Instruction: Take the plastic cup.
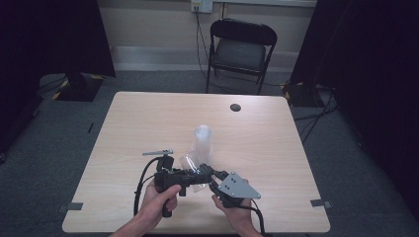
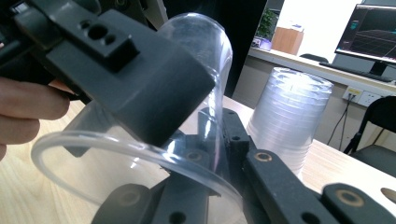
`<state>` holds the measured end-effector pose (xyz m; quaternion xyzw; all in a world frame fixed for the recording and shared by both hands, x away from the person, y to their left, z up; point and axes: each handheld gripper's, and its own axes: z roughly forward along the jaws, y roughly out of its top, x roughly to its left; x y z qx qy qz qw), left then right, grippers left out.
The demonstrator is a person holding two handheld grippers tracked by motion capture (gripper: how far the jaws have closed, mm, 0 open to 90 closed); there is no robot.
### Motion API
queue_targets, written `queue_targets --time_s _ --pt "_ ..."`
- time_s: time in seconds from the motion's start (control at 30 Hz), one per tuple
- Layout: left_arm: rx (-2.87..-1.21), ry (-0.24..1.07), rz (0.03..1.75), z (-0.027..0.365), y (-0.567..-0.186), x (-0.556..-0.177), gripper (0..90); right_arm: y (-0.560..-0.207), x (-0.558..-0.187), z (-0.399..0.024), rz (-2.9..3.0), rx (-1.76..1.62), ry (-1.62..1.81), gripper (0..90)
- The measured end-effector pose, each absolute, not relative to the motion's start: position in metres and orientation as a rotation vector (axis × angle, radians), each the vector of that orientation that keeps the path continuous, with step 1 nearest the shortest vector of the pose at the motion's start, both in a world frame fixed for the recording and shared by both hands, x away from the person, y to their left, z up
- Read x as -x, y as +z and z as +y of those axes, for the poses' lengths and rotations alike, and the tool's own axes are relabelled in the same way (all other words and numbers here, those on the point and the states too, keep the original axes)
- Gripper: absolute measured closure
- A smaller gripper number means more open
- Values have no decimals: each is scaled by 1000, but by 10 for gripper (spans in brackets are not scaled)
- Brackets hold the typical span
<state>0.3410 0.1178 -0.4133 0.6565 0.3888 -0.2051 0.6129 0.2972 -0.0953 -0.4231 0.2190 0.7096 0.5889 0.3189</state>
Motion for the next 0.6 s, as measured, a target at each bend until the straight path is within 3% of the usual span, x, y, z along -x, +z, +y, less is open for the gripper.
queue_targets --time_s 0.6 --pt "-1533 -459 870 121 -409 -340 226 -423 -299 -99 1860 -591 1566 900"
